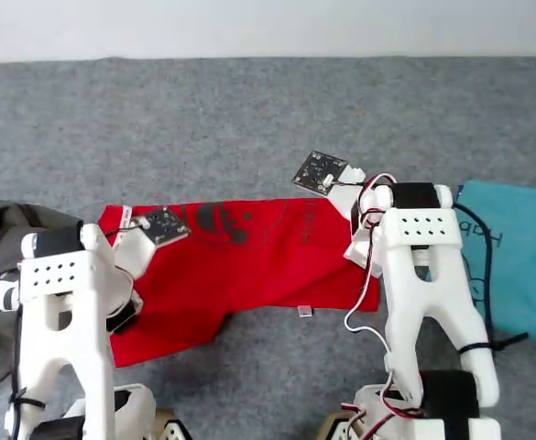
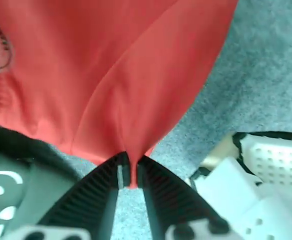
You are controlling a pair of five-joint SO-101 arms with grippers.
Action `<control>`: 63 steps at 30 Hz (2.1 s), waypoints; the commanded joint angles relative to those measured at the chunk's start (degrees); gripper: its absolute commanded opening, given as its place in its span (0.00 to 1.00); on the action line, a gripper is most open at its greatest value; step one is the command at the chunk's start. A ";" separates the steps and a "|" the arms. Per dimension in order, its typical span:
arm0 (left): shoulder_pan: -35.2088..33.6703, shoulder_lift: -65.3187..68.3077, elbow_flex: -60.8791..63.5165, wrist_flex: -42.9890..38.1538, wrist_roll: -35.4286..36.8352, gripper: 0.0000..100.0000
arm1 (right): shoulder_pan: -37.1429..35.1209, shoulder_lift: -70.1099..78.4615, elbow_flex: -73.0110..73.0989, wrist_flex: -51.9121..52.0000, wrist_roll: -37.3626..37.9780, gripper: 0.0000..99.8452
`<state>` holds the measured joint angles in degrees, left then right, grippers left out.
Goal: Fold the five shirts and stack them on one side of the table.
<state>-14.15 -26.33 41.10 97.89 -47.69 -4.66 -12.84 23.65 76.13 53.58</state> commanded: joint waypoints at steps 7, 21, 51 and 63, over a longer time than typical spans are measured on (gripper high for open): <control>-0.35 -2.11 0.13 -5.10 -0.35 0.07 | -0.57 -2.33 1.14 -2.95 0.44 0.01; -0.35 -2.20 0.04 -4.75 -0.26 0.07 | -0.84 -3.12 1.41 2.15 -0.88 0.14; -0.35 -2.20 -0.31 -6.77 2.29 0.07 | -1.01 -3.03 -9.14 7.25 -6.51 0.15; -0.18 -1.67 -10.33 -10.02 13.45 0.07 | -0.66 -2.33 -9.49 1.01 -15.21 0.14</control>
<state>-14.15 -26.86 34.33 91.38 -37.93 -5.45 -13.10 16.79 80.79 40.75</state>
